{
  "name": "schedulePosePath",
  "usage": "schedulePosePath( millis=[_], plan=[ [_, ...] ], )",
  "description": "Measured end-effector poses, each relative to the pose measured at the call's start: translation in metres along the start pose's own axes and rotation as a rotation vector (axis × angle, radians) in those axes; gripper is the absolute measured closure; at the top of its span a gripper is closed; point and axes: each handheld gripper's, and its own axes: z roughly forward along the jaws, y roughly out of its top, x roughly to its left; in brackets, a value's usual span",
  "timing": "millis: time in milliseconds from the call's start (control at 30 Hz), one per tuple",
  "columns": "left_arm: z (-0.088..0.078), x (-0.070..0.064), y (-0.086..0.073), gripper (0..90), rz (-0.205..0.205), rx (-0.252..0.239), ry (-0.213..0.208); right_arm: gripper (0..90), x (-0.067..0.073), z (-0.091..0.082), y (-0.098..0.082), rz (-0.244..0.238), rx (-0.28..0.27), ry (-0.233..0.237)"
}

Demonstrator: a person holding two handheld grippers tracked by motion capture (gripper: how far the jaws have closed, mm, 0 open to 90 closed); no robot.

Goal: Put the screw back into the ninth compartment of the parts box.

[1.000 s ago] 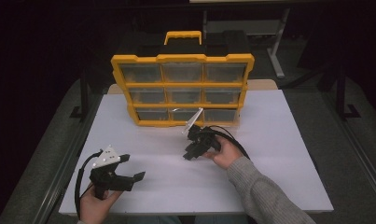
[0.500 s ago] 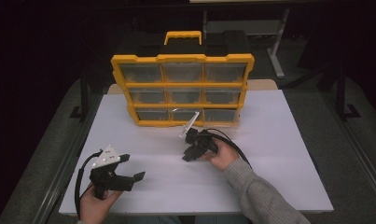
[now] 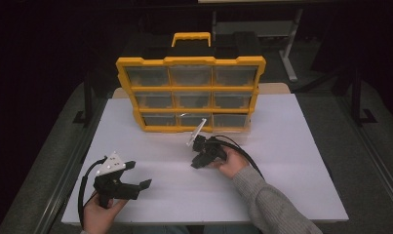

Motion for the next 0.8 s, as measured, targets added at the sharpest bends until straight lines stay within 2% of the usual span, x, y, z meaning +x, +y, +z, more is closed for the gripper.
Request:
schedulePosePath(
  millis=[467, 800],
  plan=[
    [-0.0004, 0.0001, 0.0002, 14.2, 0.007, 0.0, 0.0, 84.7, 0.0003, 0.0028, 0.0012, -0.028, 0.024, -0.027],
    [0.0, -0.0001, 0.0002, 14.2, 0.005, 0.0, -0.001, 86.1, -0.003, 0.0029, 0.0003, -0.008, 0.021, -0.008]
  ],
)
